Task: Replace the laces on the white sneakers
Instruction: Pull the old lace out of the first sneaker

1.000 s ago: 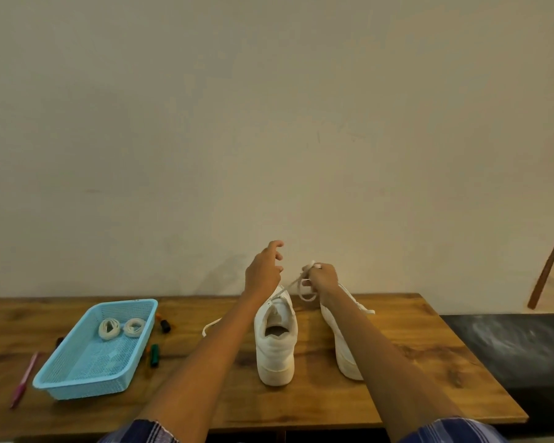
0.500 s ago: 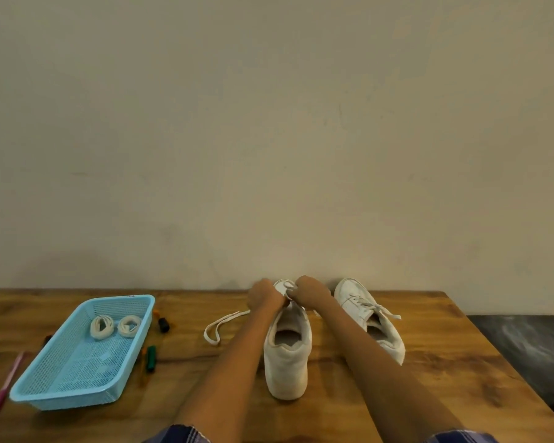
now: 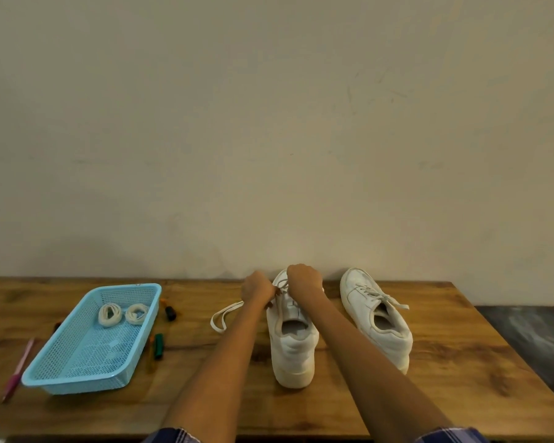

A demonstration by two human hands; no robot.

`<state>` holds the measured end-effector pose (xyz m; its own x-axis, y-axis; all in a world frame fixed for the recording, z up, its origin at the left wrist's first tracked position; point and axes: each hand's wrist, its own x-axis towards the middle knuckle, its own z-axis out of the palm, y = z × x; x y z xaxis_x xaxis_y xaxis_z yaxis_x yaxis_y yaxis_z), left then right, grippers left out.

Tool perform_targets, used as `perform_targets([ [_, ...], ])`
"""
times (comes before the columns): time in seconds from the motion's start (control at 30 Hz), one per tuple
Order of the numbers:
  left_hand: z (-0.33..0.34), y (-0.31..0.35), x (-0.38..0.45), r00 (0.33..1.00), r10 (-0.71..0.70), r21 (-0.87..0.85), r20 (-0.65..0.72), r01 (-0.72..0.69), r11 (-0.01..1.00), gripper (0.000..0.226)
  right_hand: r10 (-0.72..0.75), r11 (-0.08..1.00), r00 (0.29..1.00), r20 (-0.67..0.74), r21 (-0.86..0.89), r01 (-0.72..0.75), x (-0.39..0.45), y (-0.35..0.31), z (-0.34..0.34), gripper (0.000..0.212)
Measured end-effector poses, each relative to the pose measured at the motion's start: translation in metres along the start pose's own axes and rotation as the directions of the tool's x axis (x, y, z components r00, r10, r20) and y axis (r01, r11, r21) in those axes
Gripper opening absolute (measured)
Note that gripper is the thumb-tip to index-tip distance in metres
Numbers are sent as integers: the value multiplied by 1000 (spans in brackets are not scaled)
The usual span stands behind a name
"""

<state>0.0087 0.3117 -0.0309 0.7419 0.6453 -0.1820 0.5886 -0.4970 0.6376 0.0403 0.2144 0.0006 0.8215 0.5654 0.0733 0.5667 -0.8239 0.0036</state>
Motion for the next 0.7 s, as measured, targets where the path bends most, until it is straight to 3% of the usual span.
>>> perform_targets([
  [0.2, 4, -3, 4, 1000, 11, 14, -29, -11, 1000, 14, -92, 992, 996, -7, -82, 91, -8, -1, 6, 24],
  [0.47, 7, -5, 6, 998, 39, 35, -43, -37, 999, 14, 94, 996, 994, -61, 13, -94, -8, -15, 17, 22],
  [0.6, 9, -3, 9, 997, 77, 94, -23, -74, 993, 19, 169, 959, 985, 11, 228, -167, -5, -6, 12, 21],
  [0.7, 10, -4, 13, 996, 88, 100, 23, -90, 991, 27, 320, 813, 946, 54, 496, -304, -2, 17, 8, 27],
])
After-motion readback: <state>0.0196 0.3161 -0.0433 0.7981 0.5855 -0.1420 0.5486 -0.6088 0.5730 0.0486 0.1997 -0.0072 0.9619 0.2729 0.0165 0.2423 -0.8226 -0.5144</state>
